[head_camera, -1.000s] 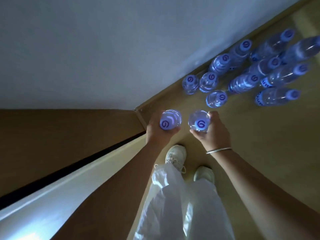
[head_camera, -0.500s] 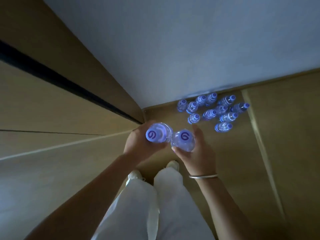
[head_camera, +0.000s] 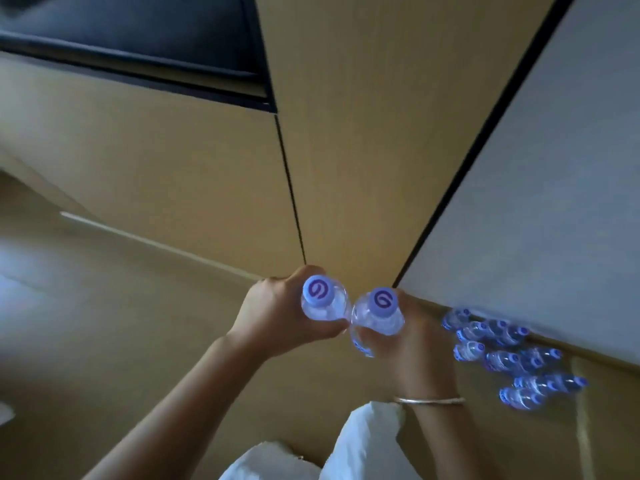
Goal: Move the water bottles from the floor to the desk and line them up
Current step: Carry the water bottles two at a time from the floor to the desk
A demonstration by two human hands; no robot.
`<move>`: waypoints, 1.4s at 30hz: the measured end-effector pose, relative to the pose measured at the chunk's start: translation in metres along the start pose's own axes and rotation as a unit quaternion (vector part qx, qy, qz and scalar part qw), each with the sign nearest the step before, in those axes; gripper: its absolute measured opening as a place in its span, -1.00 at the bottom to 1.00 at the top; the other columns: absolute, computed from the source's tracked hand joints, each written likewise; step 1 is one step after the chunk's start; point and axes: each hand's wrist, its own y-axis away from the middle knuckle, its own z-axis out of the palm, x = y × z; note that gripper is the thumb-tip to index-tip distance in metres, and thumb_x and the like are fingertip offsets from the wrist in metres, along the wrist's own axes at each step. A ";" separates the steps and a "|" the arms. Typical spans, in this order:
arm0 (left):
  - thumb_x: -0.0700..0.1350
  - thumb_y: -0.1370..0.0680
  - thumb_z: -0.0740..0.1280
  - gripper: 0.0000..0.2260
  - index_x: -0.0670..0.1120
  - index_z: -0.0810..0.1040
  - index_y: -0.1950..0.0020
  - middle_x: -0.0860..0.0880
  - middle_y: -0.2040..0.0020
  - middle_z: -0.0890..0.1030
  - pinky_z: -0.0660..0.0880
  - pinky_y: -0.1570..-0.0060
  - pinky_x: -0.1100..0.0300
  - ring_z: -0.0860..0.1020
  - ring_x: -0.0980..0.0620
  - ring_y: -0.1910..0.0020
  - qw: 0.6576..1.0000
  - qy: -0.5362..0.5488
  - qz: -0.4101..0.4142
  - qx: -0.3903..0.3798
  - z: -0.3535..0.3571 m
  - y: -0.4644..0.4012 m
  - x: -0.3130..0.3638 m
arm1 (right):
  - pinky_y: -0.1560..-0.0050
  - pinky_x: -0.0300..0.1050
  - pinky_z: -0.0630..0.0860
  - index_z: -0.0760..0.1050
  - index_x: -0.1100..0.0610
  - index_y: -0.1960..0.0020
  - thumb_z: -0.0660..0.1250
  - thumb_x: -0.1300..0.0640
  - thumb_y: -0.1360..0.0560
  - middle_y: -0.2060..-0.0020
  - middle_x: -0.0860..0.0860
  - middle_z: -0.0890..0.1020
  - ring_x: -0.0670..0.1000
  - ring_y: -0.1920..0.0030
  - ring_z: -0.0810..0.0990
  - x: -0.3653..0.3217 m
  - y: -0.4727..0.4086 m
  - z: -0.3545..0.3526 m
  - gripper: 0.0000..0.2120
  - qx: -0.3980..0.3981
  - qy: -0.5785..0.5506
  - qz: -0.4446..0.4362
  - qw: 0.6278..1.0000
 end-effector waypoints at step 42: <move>0.40 -0.07 0.20 -0.66 0.23 0.34 0.31 0.12 0.38 0.52 0.36 0.29 0.24 0.46 0.02 0.33 0.817 0.018 -0.450 0.359 -0.362 0.044 -0.494 | -0.02 -0.08 0.49 0.48 0.01 -0.13 0.48 0.01 -0.32 0.01 -0.07 0.59 0.00 -0.01 0.56 -0.564 -0.168 0.462 -0.59 -0.442 0.048 -0.418 0.792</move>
